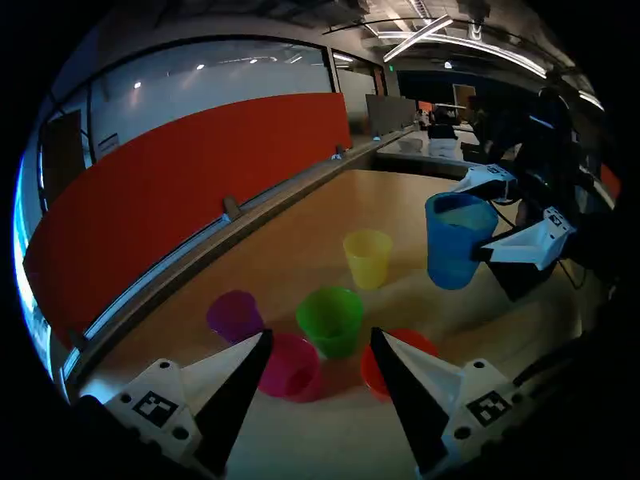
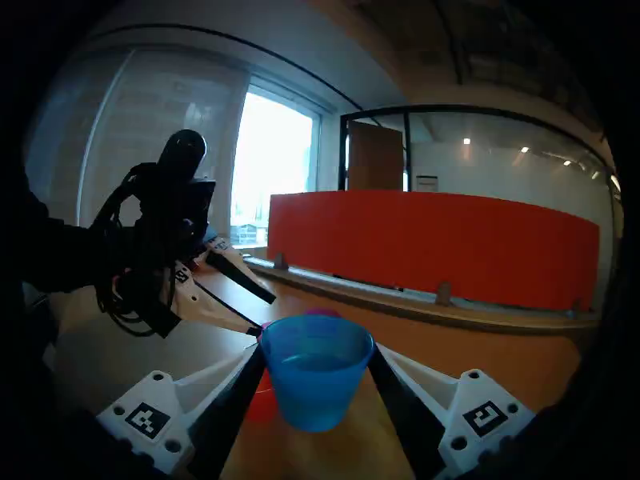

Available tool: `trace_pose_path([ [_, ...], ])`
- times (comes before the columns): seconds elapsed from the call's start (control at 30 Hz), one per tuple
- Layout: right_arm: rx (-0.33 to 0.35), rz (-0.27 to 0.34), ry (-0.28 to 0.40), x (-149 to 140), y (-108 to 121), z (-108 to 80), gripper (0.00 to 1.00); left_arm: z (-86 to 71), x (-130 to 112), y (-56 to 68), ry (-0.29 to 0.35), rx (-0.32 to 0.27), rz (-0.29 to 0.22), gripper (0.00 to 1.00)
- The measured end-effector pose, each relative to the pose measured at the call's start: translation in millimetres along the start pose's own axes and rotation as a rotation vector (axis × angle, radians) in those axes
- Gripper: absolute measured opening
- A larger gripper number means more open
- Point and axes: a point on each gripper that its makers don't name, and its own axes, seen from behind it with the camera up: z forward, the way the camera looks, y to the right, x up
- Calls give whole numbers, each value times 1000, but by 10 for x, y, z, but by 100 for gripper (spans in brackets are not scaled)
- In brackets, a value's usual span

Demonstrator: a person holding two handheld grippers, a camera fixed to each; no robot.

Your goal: Pour water

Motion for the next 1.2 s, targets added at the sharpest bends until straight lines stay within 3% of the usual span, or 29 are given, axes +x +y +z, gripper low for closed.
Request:
trace_pose_path([
  [0.7, 10, 7, -3, -63, 67, -28, 92, 565, -34, 65, -123, -103, 39, 90],
  [1.2, 6, 8, -3, -84, 112, -55, 92, 736, -152, 107, -194, -120, 58, 90],
])
